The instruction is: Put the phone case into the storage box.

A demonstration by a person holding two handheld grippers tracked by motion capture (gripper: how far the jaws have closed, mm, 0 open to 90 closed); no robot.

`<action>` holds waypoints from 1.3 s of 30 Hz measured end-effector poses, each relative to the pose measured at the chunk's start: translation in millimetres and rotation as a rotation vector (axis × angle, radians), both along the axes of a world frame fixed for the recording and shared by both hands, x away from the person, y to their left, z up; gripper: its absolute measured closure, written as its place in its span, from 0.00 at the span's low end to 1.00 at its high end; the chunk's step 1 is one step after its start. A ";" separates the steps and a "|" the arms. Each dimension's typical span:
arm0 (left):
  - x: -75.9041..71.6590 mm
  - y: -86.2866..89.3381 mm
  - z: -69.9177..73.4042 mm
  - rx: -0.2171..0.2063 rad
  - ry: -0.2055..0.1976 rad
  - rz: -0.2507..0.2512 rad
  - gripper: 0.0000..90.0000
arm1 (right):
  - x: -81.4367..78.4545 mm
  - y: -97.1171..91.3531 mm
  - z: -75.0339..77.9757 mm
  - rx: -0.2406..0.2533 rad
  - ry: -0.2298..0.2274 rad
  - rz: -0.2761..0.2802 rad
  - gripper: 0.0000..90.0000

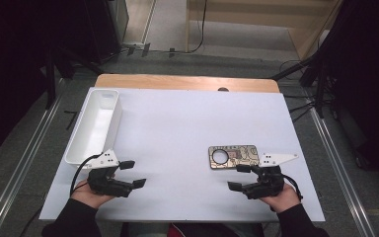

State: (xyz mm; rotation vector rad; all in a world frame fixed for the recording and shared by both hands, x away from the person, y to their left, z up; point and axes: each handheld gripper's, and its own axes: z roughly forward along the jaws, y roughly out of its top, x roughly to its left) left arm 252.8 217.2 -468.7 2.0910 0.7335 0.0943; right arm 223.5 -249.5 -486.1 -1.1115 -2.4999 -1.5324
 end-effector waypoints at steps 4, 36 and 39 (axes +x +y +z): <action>-0.1 0.6 -1.3 0.004 0.006 0.003 0.23 | 1.4 1.1 -1.2 -0.013 0.011 0.002 0.11; 0.8 -0.3 -3.5 -0.011 0.018 0.005 0.16 | 1.5 2.4 -2.2 -0.049 0.003 0.001 0.00; 2.8 -0.6 -3.3 -0.002 0.031 0.008 0.04 | 1.6 1.7 -2.2 -0.046 0.012 -0.005 0.00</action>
